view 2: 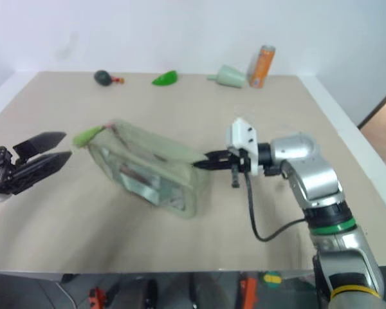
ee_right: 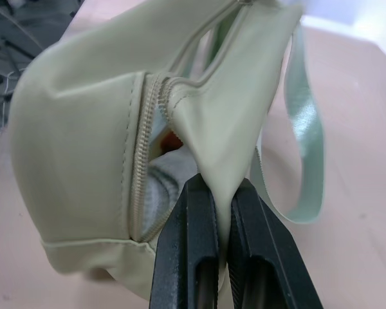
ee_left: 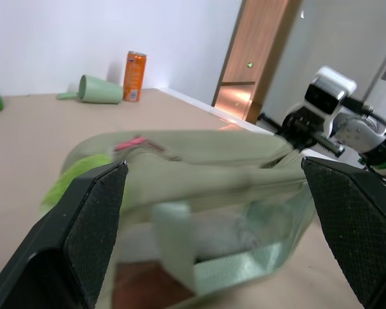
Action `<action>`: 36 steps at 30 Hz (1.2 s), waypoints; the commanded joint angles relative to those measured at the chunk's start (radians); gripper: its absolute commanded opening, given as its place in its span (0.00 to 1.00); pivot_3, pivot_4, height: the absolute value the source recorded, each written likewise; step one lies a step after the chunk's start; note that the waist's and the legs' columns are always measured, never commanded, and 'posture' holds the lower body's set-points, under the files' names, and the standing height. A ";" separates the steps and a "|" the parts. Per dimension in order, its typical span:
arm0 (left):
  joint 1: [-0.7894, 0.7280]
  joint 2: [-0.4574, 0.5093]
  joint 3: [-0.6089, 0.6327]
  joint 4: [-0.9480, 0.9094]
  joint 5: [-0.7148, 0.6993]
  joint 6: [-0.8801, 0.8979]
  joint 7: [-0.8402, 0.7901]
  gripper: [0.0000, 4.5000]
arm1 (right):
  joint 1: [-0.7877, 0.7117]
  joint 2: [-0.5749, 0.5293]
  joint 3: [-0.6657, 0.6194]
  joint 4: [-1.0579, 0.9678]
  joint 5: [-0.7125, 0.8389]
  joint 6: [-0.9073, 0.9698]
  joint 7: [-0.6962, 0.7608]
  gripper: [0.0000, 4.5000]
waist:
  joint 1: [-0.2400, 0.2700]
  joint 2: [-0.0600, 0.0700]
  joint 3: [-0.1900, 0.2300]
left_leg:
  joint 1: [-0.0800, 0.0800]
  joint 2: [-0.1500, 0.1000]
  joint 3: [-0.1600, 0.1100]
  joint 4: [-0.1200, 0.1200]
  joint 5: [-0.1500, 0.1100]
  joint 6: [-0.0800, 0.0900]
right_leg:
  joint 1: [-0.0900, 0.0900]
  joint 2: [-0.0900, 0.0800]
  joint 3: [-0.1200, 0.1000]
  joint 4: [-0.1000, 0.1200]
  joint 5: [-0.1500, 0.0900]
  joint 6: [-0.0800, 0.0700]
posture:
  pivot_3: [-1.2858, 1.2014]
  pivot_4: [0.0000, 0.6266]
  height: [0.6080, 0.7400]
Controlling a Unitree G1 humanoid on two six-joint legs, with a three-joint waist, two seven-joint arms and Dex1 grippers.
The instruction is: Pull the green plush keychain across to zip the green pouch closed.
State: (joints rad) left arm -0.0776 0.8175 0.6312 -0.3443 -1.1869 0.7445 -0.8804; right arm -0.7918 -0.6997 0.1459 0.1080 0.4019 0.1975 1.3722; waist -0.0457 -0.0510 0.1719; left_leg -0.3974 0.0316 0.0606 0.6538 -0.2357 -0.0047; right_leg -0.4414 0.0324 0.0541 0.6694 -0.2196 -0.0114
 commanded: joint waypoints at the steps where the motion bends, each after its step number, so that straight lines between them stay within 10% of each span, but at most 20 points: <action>1: 0.000 0.004 0.023 0.003 -0.012 -0.009 -0.005 1.00 | -0.140 0.017 -0.063 0.124 0.013 -0.111 0.073 0.01 | -0.001 0.000 0.000 | 0.000 0.000 0.000 0.000 0.000 0.000 | 0.000 0.000 0.000 0.000 0.000 0.000 | 0.52 0.24 1.00; 8: 0.009 0.006 0.026 0.001 -0.012 -0.006 0.001 1.00 | -0.256 0.010 -0.001 0.240 0.055 -0.134 0.241 0.01 | 0.001 0.000 0.000 | -0.001 0.000 -0.003 -0.001 -0.001 0.000 | 0.000 0.000 -0.002 0.000 -0.001 -0.004 | 0.52 0.24 1.00; 36: -0.016 0.029 0.012 0.021 -0.032 0.015 0.012 1.00 | -0.187 0.046 0.023 0.286 -0.004 -0.179 0.185 0.08 | 0.000 0.001 0.001 | -0.002 0.000 -0.007 0.001 0.000 -0.001 | -0.001 -0.001 -0.008 0.004 -0.001 -0.006 | 0.52 0.24 1.00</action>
State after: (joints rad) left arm -0.0686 0.8332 0.6373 -0.3238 -1.1992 0.7620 -0.8706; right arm -0.9578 -0.6345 0.2355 0.4545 0.3729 -0.0053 1.5456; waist -0.0458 -0.0495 0.1728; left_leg -0.3988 0.0319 0.0540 0.6553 -0.2351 -0.0064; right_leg -0.4421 0.0311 0.0459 0.6745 -0.2206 -0.0178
